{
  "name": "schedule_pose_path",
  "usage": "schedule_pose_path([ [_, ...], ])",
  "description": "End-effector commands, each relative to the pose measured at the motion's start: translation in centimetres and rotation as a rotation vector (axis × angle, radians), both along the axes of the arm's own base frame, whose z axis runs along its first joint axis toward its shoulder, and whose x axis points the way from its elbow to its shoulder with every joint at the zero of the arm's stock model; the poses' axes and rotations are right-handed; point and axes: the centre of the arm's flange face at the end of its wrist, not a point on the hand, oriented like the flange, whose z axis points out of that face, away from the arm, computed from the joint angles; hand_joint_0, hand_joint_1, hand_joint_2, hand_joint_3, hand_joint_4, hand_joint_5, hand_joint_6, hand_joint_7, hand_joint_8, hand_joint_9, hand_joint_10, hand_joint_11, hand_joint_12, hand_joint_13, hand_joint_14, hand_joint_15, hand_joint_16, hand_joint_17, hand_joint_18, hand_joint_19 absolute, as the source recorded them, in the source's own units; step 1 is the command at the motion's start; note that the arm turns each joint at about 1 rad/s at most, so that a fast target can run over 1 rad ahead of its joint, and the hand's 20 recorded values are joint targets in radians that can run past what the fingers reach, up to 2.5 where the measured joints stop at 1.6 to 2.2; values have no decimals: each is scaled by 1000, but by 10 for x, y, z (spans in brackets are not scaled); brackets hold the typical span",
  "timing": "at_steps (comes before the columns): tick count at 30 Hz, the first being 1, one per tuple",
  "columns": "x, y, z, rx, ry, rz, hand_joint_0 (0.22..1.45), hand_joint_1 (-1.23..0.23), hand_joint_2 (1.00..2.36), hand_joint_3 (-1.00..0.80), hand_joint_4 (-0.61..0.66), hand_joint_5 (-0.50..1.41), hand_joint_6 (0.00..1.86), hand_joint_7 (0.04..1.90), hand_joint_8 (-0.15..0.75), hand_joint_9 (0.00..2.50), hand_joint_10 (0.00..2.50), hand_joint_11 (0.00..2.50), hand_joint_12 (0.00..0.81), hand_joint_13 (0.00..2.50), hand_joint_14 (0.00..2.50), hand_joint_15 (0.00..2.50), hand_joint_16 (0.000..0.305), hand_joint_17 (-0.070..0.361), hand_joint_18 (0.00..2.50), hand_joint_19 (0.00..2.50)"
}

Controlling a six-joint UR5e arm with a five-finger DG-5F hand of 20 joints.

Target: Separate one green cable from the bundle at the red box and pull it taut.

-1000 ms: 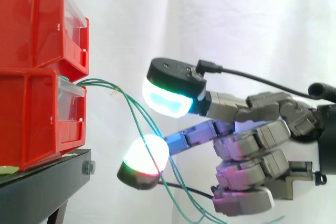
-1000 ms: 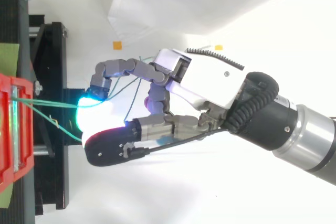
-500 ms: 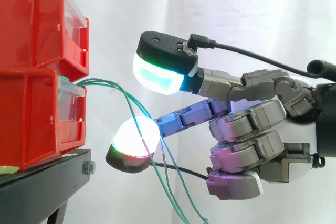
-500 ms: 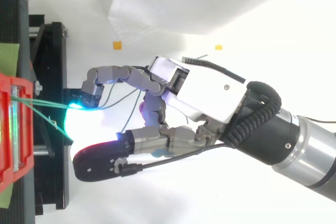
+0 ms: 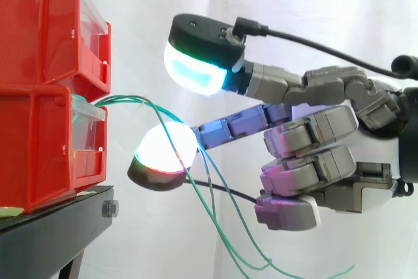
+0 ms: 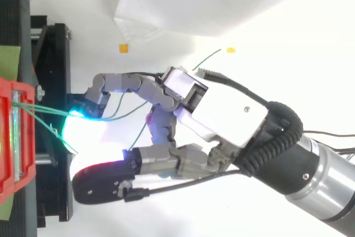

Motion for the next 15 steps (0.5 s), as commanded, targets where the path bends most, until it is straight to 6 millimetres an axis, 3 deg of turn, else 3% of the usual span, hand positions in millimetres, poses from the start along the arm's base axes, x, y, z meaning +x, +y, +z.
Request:
schedule_pose_path([
  [1, 2, 8, 3, -12, -20, -3, 482, -528, 1000, -500, 316, 79, 506, 1159, 315, 2347, 20, 2041, 390, 1713, 797, 1548, 65, 147, 1510, 1149],
  [9, 2, 11, 1, -48, 1, -6, 483, -527, 1000, -500, 313, 78, 506, 1155, 303, 2345, 19, 2037, 395, 1713, 799, 1556, 65, 146, 1511, 1154],
  [15, -2, 13, -11, -196, 75, 21, 482, -526, 1000, -500, 313, 78, 506, 1162, 305, 2343, 18, 2034, 394, 1715, 799, 1532, 65, 146, 1508, 1156],
])
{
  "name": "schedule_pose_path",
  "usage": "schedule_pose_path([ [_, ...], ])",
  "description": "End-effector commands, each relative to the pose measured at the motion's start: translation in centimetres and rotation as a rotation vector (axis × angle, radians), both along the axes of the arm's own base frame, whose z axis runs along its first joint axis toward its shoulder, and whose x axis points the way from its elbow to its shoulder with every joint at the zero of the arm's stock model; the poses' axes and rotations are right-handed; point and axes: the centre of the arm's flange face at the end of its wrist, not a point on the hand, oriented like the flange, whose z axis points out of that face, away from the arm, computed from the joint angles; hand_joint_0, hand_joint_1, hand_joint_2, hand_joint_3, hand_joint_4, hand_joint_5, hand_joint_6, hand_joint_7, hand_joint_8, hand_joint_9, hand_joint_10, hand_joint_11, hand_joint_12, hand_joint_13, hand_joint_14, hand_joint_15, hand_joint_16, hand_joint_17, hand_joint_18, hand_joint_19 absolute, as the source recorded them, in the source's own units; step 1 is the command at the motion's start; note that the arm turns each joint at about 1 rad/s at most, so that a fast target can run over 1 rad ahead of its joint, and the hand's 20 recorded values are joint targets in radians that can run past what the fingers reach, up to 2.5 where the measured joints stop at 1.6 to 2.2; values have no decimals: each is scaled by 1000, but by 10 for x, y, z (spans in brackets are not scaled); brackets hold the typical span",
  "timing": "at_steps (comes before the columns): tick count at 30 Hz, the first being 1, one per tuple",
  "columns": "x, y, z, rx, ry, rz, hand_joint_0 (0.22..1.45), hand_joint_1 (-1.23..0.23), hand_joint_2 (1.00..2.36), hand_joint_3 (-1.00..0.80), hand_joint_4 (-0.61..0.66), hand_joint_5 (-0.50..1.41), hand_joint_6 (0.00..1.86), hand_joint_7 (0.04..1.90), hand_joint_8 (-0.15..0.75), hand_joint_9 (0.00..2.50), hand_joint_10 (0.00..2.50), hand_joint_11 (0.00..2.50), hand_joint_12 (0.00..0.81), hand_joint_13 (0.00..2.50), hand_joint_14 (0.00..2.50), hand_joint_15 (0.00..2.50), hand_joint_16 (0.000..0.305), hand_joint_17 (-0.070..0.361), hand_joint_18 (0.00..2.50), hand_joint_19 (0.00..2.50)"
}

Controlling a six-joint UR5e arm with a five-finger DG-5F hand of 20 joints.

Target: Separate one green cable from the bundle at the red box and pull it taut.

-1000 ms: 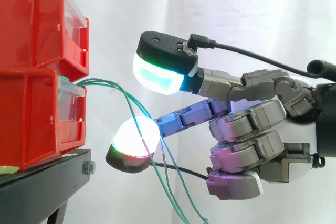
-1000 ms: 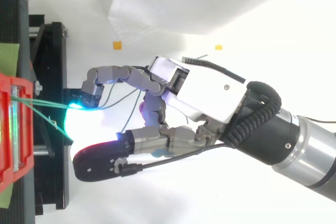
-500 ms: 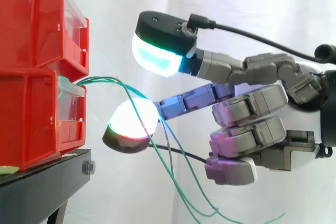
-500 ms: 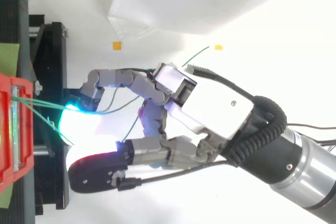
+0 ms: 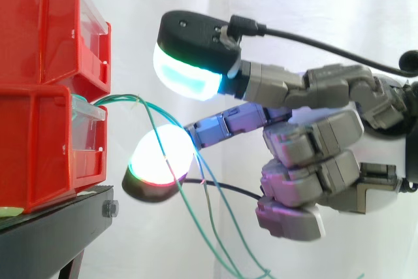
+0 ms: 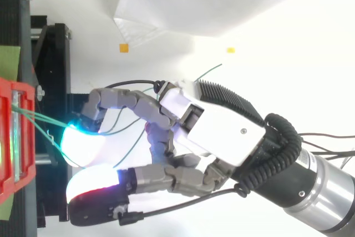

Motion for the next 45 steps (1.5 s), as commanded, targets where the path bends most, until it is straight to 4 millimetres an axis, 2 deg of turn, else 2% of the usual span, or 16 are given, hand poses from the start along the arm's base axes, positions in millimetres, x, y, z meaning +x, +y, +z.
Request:
schedule_pose_path([
  [1, -2, 2, -12, -87, 13, 19, 483, -525, 1000, -500, 302, 78, 506, 1161, 305, 2343, 19, 2032, 394, 1714, 798, 1547, 64, 145, 1507, 1160],
  [8, 1, 5, -18, -152, -100, 2, 484, -526, 1000, -500, 295, 79, 506, 1175, 305, 2345, 20, 2039, 394, 1711, 800, 1553, 64, 145, 1508, 1165],
  [9, 5, 6, -9, -164, -147, -14, 484, -526, 1000, -500, 298, 79, 506, 1174, 305, 2344, 22, 2038, 394, 1712, 799, 1551, 64, 145, 1507, 1165],
  [13, 7, 6, -5, -160, -176, -27, 485, -524, 1000, -500, 298, 79, 506, 1178, 304, 2345, 20, 2038, 393, 1711, 802, 1542, 64, 145, 1507, 1169],
  [19, 9, 10, -2, -164, -179, -40, 485, -524, 1000, -500, 296, 79, 506, 1179, 304, 2344, 19, 2037, 394, 1711, 803, 1549, 64, 144, 1507, 1173],
  [31, 12, 19, 4, -295, -157, -41, 487, -523, 1000, -500, 295, 79, 506, 1180, 303, 2343, 19, 2039, 385, 1710, 809, 1537, 64, 144, 1508, 1176],
  [45, 10, 36, 5, -296, -169, -22, 487, -523, 1000, -500, 284, 79, 506, 1180, 303, 2343, 19, 2036, 393, 1707, 808, 1544, 63, 143, 1505, 1188],
])
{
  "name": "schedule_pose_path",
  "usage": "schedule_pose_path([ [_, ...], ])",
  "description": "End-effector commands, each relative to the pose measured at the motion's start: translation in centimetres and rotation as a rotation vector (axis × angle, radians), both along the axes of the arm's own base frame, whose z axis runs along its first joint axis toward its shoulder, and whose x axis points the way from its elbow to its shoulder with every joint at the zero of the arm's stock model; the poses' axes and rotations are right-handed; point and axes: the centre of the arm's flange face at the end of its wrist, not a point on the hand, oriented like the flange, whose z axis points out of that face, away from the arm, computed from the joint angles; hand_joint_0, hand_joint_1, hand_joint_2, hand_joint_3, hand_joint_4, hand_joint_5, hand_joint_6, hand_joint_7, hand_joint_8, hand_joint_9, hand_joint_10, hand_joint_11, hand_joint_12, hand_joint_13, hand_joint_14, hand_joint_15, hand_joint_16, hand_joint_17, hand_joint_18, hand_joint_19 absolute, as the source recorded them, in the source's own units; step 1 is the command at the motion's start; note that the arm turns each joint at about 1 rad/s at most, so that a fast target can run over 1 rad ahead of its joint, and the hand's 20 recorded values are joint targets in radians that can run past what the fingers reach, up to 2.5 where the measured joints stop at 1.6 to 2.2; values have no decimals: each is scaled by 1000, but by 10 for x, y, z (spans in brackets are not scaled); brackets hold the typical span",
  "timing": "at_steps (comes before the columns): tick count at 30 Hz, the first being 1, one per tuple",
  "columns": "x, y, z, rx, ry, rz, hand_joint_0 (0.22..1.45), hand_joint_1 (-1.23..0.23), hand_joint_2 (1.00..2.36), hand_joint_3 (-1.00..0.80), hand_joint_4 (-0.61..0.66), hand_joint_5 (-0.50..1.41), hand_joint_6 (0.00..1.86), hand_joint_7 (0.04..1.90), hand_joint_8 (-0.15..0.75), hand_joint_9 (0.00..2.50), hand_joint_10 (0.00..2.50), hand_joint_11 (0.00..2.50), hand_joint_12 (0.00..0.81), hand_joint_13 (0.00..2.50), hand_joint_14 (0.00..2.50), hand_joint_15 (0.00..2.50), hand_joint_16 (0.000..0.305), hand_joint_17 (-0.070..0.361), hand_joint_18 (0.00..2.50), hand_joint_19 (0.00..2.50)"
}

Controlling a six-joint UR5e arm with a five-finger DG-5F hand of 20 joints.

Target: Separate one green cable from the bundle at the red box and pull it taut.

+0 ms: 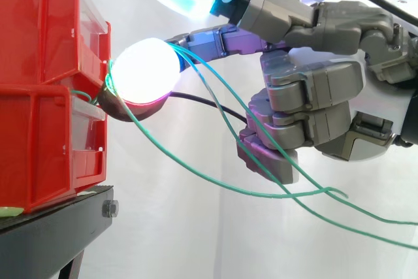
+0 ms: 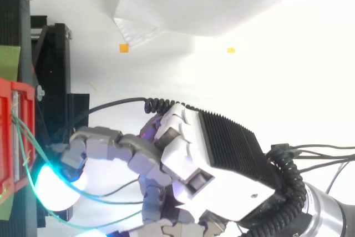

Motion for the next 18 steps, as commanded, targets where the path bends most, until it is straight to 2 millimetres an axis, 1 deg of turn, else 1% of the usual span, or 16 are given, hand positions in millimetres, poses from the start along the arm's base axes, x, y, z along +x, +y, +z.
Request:
schedule_pose_path([
  [1, -1, 4, 0, -2, 1, 8, 487, -522, 1000, -500, 286, 79, 506, 1175, 303, 2343, 20, 2035, 386, 1707, 807, 1551, 64, 144, 1505, 1186],
  [4, -3, 5, -5, -18, 15, 7, 488, -522, 1000, -500, 285, 79, 506, 1180, 303, 2343, 19, 2037, 393, 1706, 812, 1539, 64, 144, 1505, 1187],
  [6, -5, 4, -10, -33, 27, 7, 487, -522, 1000, -500, 282, 79, 506, 1180, 303, 2343, 20, 2038, 392, 1707, 812, 1542, 63, 143, 1507, 1184],
  [7, -8, 4, -16, -43, 32, 13, 488, -522, 1000, -500, 286, 79, 506, 1180, 303, 2343, 19, 2037, 393, 1707, 812, 1550, 63, 143, 1505, 1186],
  [8, -8, 4, -17, -44, 32, 15, 487, -522, 1000, -500, 285, 79, 506, 1180, 294, 2343, 20, 2034, 381, 1703, 811, 1560, 63, 142, 1505, 1183],
  [10, -9, 4, -18, -43, 26, 17, 488, -522, 1000, -500, 282, 79, 506, 1179, 302, 2343, 18, 2035, 393, 1705, 813, 1545, 63, 142, 1505, 1190],
  [15, -13, 2, -25, -44, 31, 18, 488, -521, 1000, -500, 282, 79, 506, 1179, 303, 2341, 19, 2051, 384, 1703, 809, 1556, 63, 142, 1506, 1193],
  [18, -16, 1, -34, -53, 50, 21, 487, -520, 1000, -500, 279, 79, 506, 1186, 294, 2340, 19, 2048, 386, 1705, 810, 1547, 63, 143, 1506, 1191],
])
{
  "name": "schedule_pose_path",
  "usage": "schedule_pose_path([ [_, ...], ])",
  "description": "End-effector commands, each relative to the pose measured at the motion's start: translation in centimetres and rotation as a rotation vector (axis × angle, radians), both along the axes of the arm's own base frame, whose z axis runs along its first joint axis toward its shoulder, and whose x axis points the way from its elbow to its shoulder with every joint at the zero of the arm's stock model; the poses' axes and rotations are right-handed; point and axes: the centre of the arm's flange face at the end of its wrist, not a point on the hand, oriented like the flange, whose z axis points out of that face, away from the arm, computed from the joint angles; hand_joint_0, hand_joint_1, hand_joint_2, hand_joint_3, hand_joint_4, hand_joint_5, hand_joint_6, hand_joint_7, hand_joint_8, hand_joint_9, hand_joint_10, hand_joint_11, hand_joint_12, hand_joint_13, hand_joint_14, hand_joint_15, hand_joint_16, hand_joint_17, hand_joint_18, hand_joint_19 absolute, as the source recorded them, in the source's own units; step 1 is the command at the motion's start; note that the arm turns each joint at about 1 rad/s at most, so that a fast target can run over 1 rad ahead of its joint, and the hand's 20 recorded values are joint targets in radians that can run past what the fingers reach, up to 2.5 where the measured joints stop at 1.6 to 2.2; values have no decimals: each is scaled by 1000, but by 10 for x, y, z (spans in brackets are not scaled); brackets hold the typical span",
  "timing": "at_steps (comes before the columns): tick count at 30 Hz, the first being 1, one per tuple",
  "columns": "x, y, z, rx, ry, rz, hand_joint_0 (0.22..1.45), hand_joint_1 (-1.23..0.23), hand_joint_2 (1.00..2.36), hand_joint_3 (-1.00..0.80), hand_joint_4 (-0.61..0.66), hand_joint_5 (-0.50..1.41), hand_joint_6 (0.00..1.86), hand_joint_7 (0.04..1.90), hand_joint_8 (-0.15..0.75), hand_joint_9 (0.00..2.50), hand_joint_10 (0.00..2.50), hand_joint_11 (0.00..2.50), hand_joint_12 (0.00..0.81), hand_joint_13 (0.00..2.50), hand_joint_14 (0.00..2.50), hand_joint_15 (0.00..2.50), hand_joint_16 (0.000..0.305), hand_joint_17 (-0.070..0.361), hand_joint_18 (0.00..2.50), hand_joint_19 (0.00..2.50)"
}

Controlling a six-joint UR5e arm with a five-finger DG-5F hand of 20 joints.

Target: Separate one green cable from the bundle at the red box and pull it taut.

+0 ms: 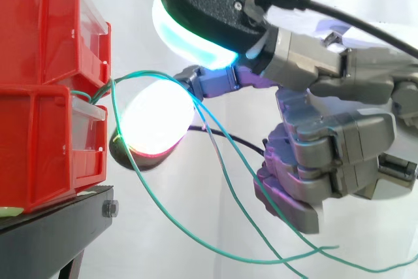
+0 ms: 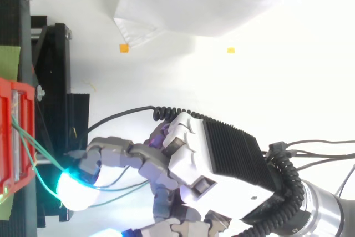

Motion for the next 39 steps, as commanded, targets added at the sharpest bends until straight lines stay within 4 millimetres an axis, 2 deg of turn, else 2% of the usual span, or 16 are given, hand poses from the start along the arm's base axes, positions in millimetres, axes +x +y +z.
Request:
schedule_pose_path([
  [1, -4, -2, -8, -11, 14, 6, 487, -520, 1000, -500, 279, 79, 506, 1185, 295, 2343, 18, 2031, 393, 1703, 805, 1564, 63, 143, 1507, 1192],
  [11, -9, -11, -21, -63, 61, 48, 487, -519, 1000, -500, 276, 79, 506, 1187, 303, 2342, 17, 2057, 385, 1704, 812, 1547, 63, 142, 1506, 1210],
  [14, -17, -22, -36, -37, 73, 53, 488, -518, 1000, -500, 274, 79, 505, 1193, 302, 2343, 19, 2055, 384, 1704, 813, 1541, 62, 140, 1507, 1210],
  [19, -22, -40, -45, 133, 9, 86, 488, -519, 1000, -500, 274, 80, 505, 1189, 304, 2343, 18, 2034, 385, 1704, 816, 1549, 62, 141, 1508, 1210],
  [24, -23, -59, -49, 481, -124, 178, 489, -518, 1000, -500, 266, 80, 505, 1190, 294, 2343, 17, 2040, 385, 1703, 813, 1557, 63, 141, 1508, 1210],
  [39, -28, -72, -52, 654, -124, 70, 490, -516, 1000, -500, 263, 80, 506, 1190, 301, 2343, 18, 2043, 384, 1704, 820, 1525, 62, 140, 1513, 1220],
])
